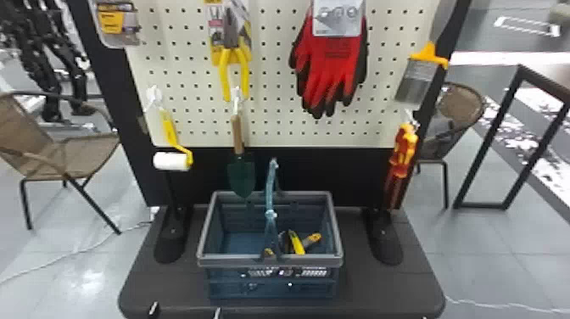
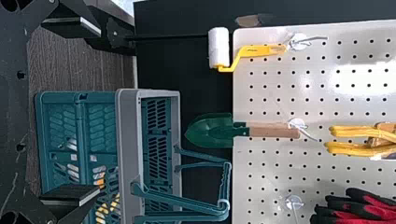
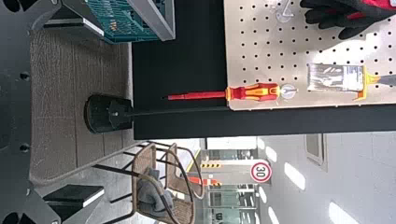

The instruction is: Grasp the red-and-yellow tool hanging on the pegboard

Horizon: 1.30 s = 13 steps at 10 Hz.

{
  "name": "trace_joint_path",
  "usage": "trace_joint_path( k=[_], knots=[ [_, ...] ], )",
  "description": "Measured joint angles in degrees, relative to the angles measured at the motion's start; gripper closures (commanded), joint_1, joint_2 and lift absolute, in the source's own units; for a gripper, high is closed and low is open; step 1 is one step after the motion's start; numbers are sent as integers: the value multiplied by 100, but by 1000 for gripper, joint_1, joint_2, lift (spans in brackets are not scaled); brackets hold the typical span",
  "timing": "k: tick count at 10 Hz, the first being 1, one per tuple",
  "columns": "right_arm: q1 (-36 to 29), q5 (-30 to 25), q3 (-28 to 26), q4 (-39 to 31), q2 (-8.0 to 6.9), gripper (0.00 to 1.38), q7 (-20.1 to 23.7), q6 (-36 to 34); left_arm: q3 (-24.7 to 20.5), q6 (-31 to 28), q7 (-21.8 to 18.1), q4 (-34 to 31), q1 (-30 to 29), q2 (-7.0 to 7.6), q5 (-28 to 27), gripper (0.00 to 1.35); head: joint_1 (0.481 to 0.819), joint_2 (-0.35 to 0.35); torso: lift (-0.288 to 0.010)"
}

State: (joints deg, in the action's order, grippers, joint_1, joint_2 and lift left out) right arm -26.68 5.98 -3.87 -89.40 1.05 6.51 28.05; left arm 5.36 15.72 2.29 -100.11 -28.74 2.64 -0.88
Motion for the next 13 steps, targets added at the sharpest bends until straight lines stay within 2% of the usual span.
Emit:
trace_joint_path(
  k=[6, 7, 9, 11, 13],
  knots=[
    [33, 17, 0, -9, 5, 124, 1, -10, 8, 10, 5, -8, 0, 8, 7, 128, 549, 0, -100],
    [91, 48, -5, -23, 48, 124, 21, -80, 9, 13, 7, -8, 0, 11, 10, 128, 549, 0, -100],
    [318, 150, -8, -49, 286, 128, 260, -290, 10, 19, 8, -8, 0, 17, 17, 128, 549, 0, -100],
    [773, 282, -32, 0, 506, 128, 842, -677, 12, 26, 8, -8, 2, 18, 26, 127, 549, 0, -100],
    [1321, 322, -79, 168, 611, 130, 1382, -1079, 18, 28, 7, -7, 14, 13, 26, 127, 549, 0, -100]
  ],
)
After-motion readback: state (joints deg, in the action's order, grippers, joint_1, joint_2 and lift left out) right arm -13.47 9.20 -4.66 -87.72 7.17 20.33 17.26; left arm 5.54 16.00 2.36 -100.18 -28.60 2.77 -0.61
